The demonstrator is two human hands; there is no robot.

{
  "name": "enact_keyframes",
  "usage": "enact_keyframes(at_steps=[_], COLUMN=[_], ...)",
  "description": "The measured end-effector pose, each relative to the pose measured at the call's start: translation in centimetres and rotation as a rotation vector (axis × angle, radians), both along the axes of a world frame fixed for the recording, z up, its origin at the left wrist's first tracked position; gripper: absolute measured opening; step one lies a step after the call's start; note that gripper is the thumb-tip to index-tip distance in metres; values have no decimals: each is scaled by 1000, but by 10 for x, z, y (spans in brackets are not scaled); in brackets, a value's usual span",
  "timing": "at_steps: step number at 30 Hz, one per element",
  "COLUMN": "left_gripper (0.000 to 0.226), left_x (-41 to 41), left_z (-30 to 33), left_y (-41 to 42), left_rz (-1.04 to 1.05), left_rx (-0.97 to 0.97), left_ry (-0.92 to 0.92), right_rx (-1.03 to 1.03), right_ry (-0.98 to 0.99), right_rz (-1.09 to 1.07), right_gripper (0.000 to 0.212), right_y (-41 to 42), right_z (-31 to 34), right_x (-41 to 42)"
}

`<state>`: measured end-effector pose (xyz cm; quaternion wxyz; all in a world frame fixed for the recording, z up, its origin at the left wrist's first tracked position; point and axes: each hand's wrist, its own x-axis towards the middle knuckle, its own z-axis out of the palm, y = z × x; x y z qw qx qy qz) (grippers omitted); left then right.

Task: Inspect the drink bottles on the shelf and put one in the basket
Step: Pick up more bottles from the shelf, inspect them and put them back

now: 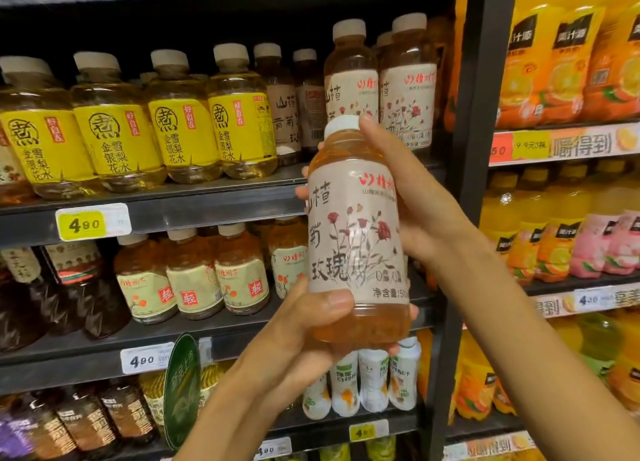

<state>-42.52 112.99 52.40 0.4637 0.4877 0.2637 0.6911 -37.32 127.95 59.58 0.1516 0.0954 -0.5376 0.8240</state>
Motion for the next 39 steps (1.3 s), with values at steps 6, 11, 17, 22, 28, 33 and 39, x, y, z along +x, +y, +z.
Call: enact_keyframes(at_steps=[6, 11, 17, 22, 28, 33, 39], left_gripper=[52, 68, 68, 71, 79, 66, 66], left_x=[13, 14, 16, 8, 6, 8, -6], left_z=[-1, 1, 6, 1, 4, -4, 1], left_y=[4, 1, -1, -7, -17, -17, -11], left_rz=[-43, -87, -106, -65, 383, 539, 917], left_rx=[-85, -120, -143, -190, -336, -278, -152], left_ry=[-156, -311, -308, -242, 238, 298, 533], right_rx=[-33, -121, -132, -88, 183, 485, 736], right_ry=[-55, -108, -109, -26, 224, 273, 280], right_rz=[-82, -2, 10, -24, -78, -212, -347], right_gripper=[29, 33, 26, 49, 34, 38, 79], right_y=[5, 10, 10, 5, -4, -8, -25], right_z=[-3, -15, -13, -5, 0, 5, -15], right_x=[-4, -4, 0, 6, 10, 15, 15])
